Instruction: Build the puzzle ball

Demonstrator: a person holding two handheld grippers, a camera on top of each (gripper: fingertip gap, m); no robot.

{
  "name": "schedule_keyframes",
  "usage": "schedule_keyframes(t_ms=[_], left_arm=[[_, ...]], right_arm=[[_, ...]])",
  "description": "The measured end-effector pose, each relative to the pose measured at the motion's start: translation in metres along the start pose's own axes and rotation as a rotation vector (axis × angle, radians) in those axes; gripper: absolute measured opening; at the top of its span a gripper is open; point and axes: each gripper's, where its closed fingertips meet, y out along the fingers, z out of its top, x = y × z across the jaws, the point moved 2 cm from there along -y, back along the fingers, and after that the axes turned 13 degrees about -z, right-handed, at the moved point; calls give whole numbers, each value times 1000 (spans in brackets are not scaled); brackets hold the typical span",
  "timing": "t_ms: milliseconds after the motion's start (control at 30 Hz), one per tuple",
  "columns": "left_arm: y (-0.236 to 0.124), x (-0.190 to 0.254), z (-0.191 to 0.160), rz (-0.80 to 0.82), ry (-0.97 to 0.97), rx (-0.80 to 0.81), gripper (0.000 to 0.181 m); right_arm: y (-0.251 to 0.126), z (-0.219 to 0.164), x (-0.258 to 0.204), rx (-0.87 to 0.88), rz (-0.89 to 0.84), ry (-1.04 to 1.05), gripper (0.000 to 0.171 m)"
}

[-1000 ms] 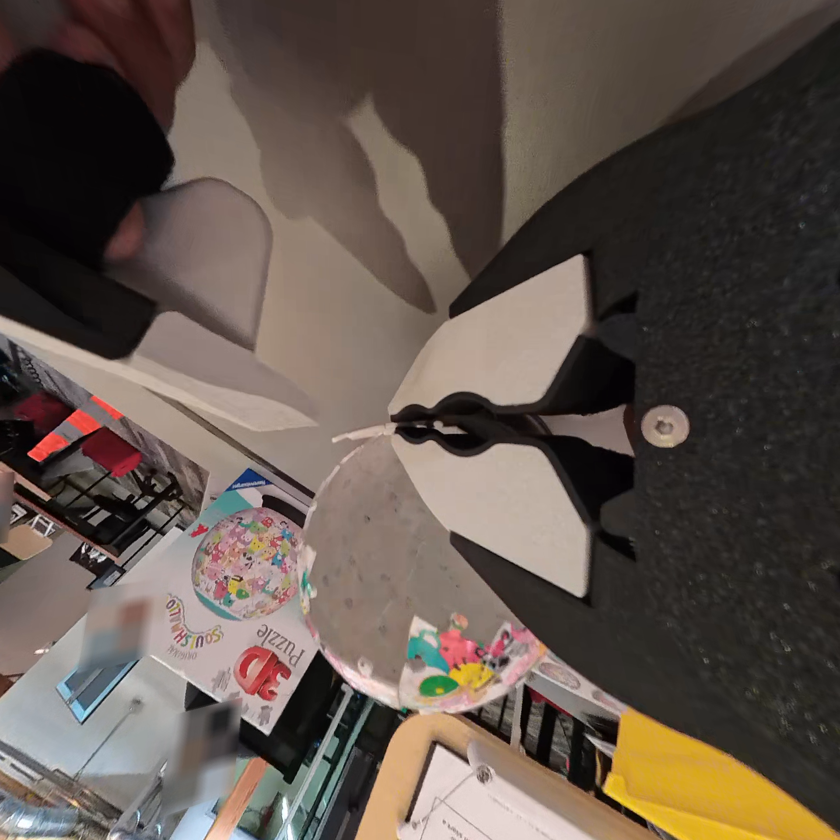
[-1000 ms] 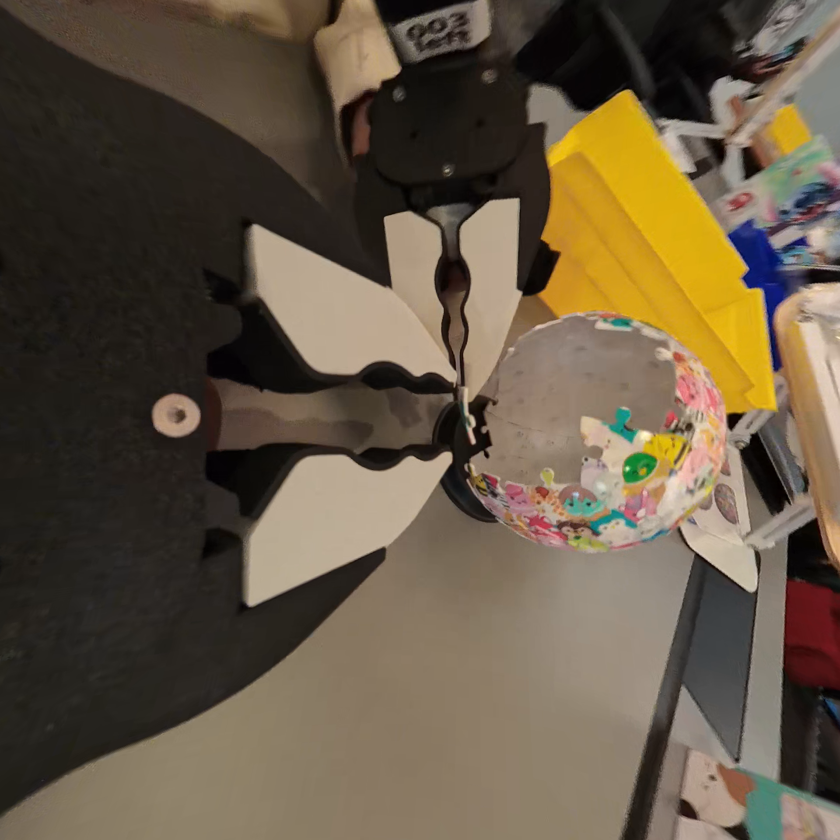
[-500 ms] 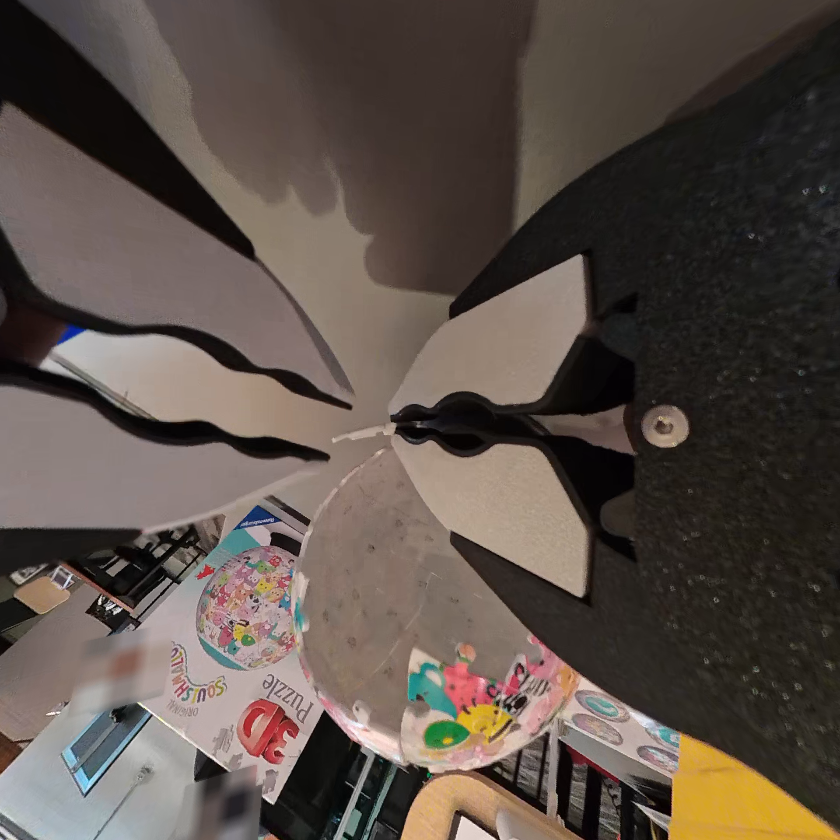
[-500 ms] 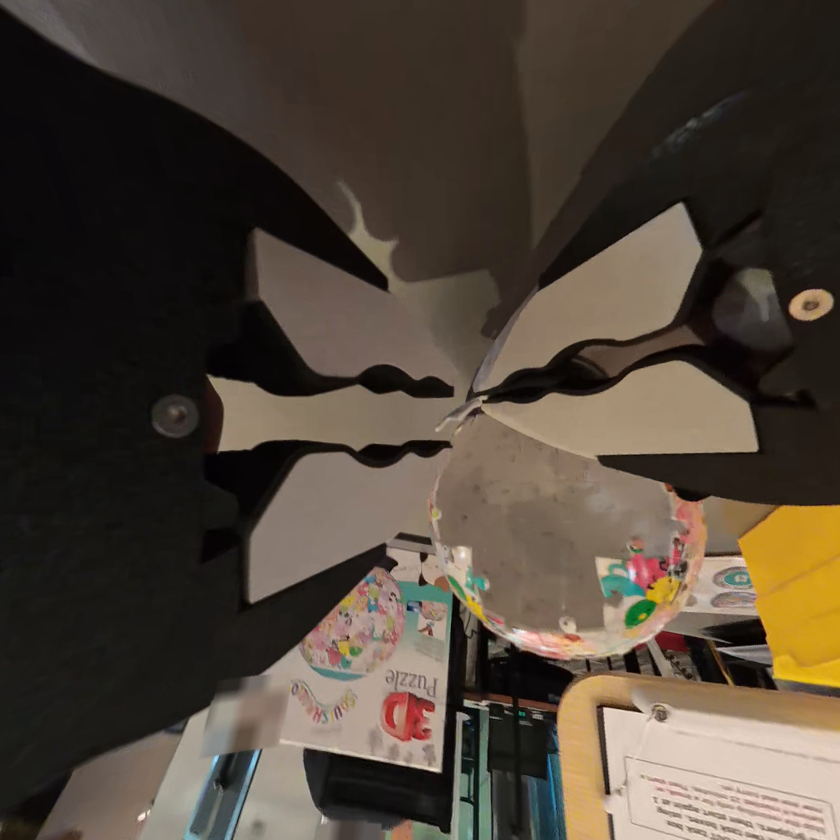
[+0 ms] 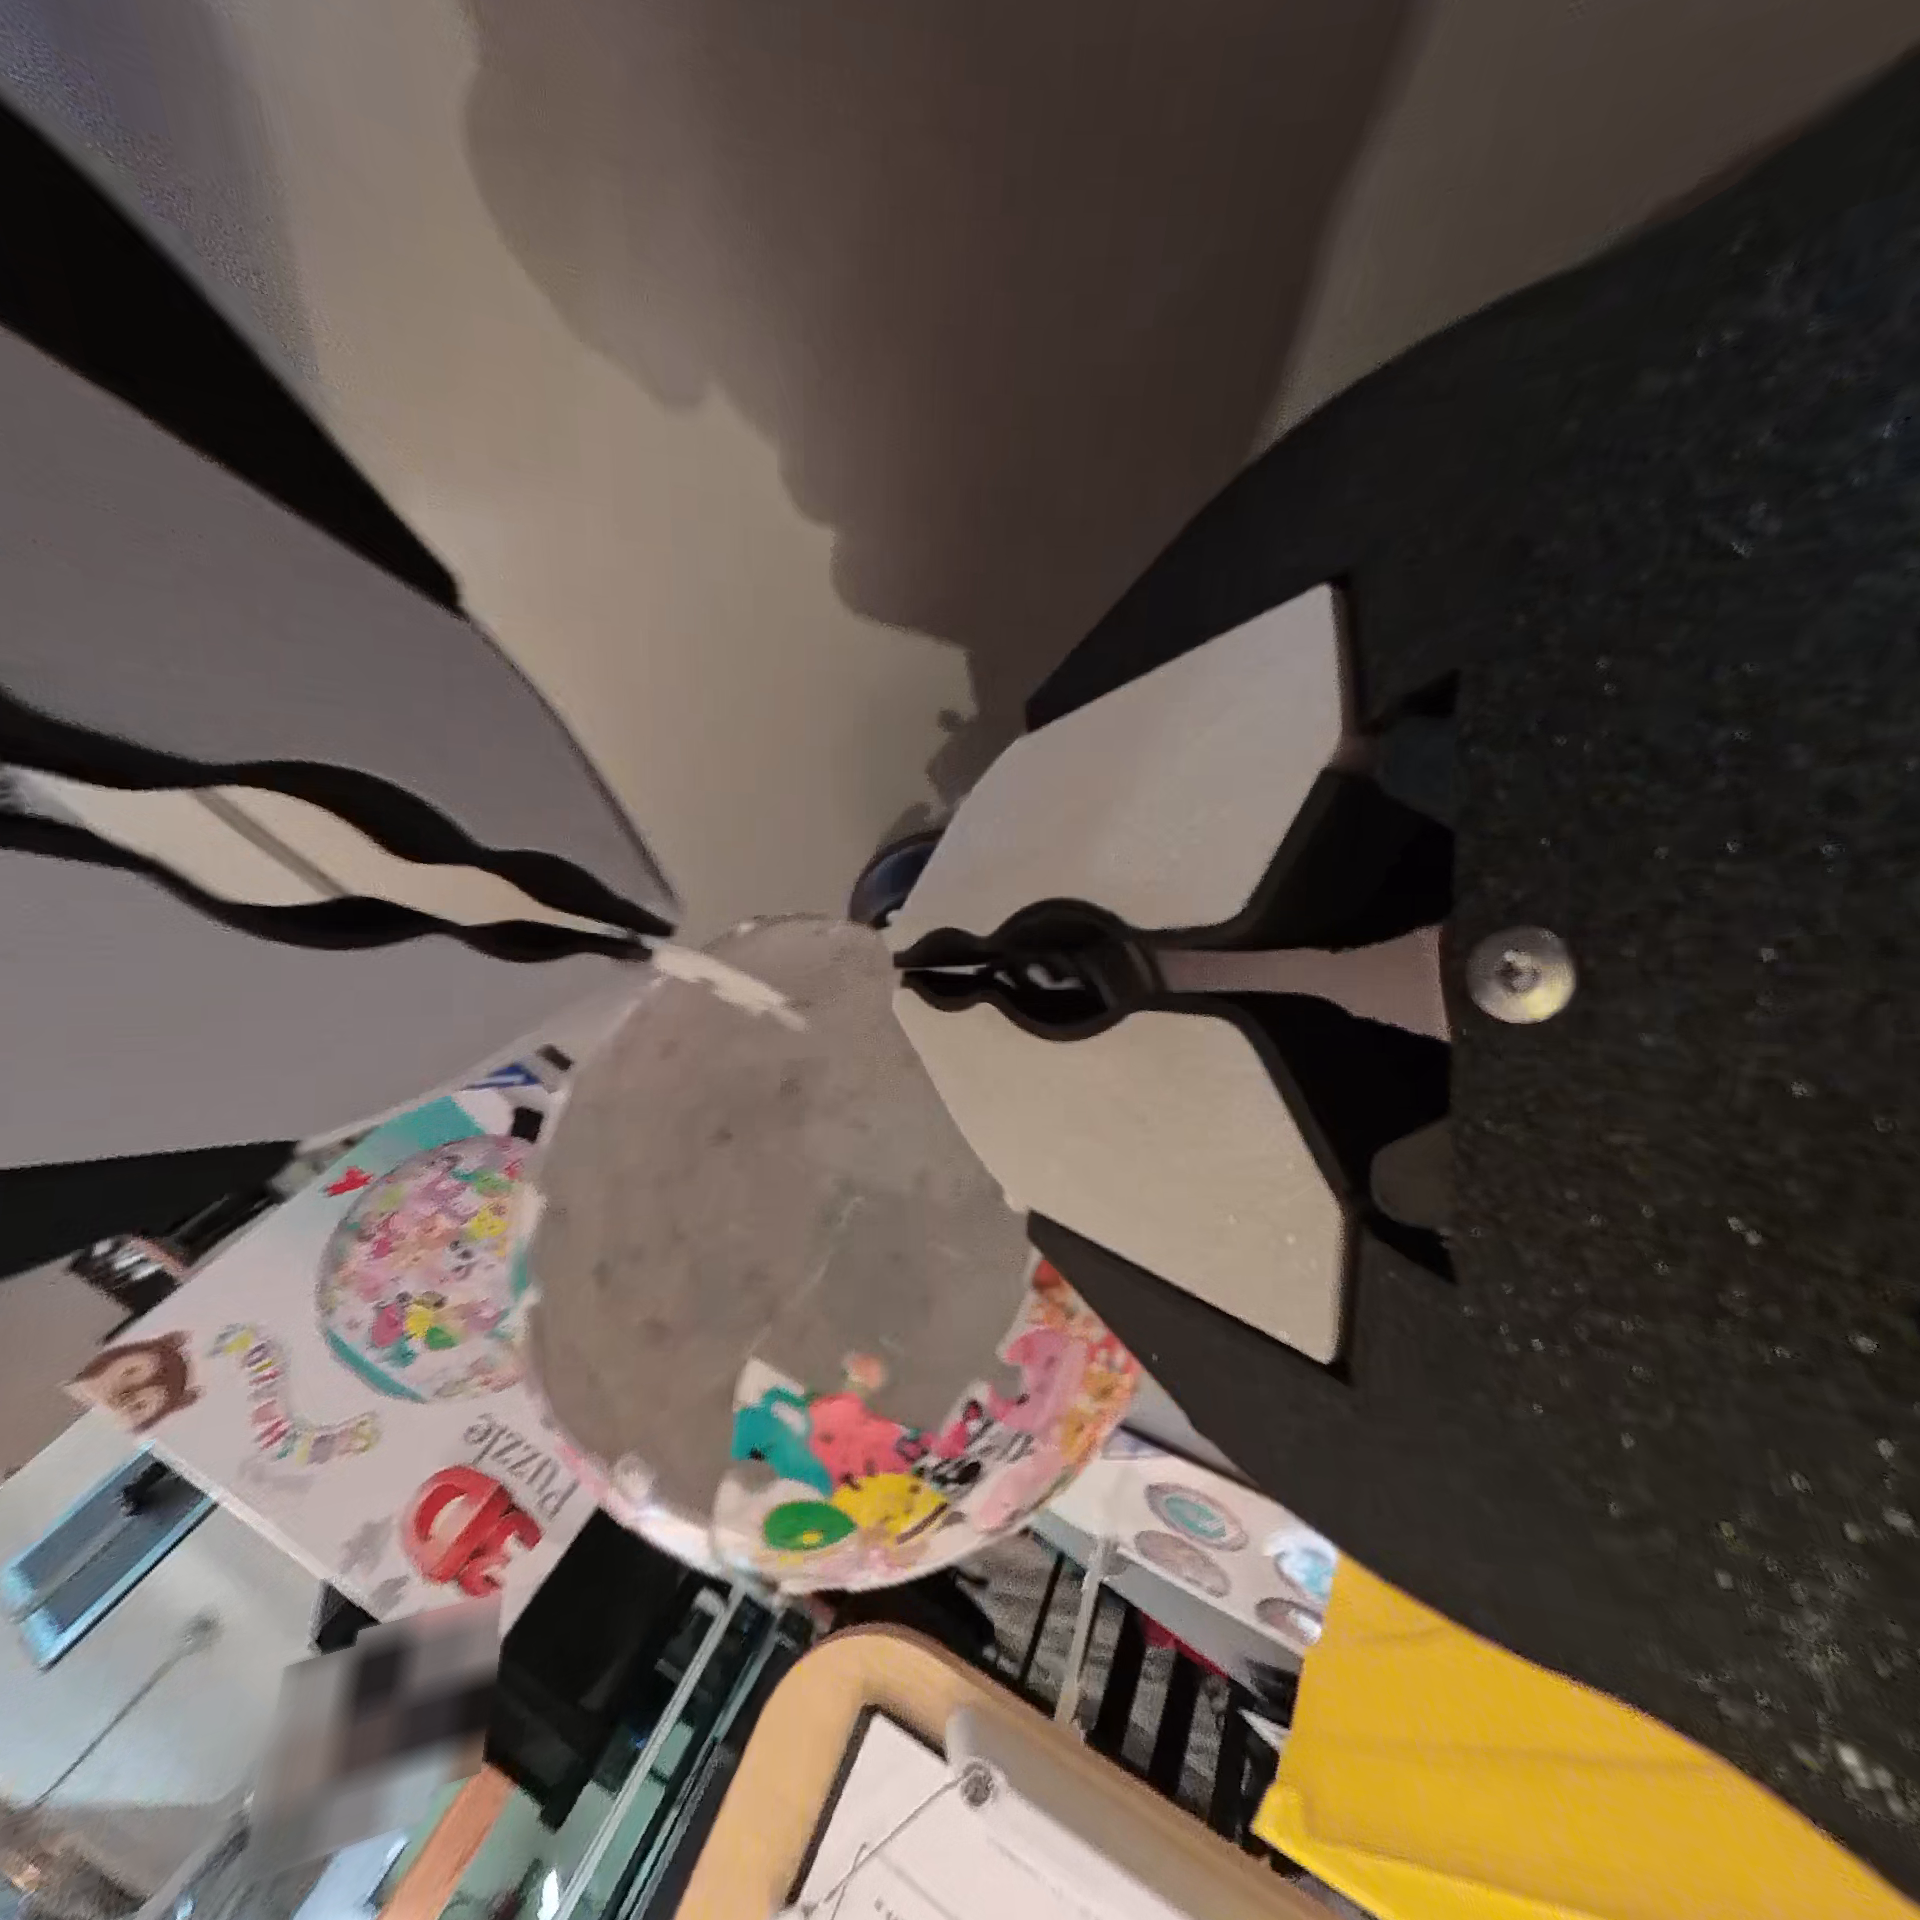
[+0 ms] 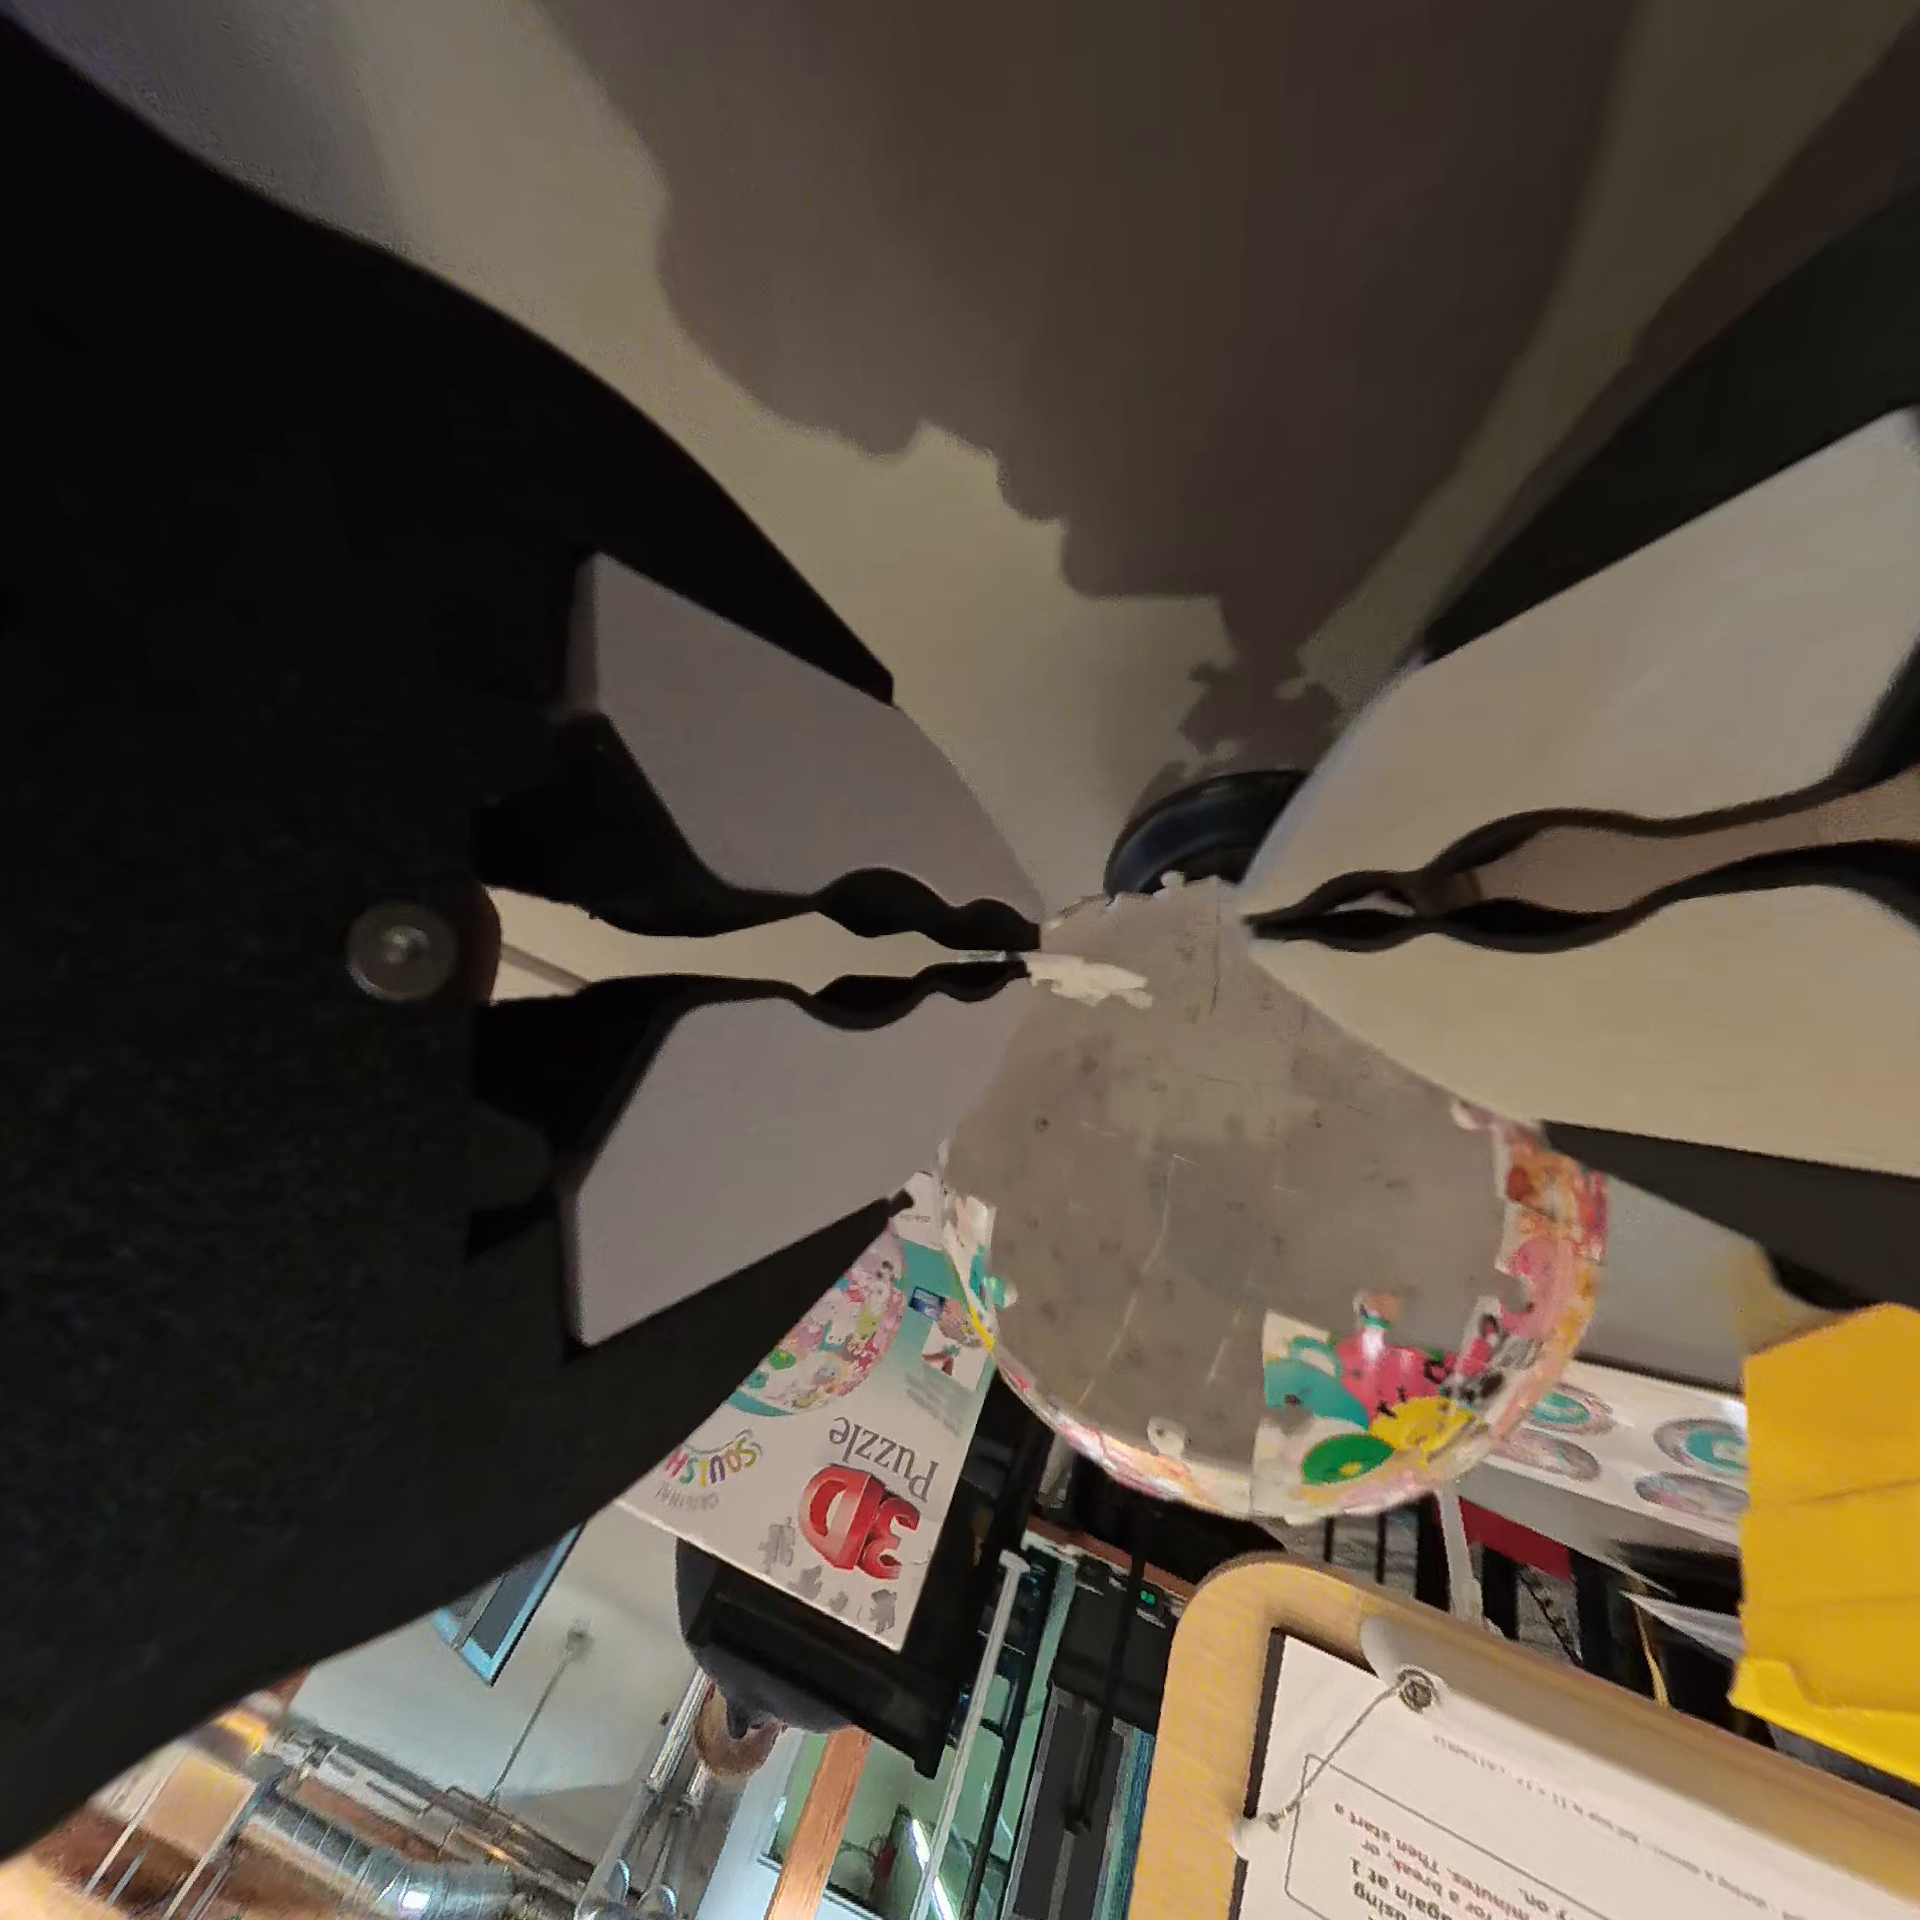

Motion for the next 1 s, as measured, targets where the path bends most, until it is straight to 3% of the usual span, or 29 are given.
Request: schedule_keyframes(t_ms=[267,633,767,1000], left_arm=[[-30,20,-5,-125,-49,-25,6],[-123,48,-45,-212,-254,-50,6],[-134,37,-48,-148,-199,-94,6],[-138,39,-56,-199,-243,-99,6]], right_arm=[[-5,0,-1,2,107,-250,2],[5,3,-3,-6,271,-578,2],[5,5,-6,-19,327,-621,2],[11,9,-5,-65,375,-674,2]])
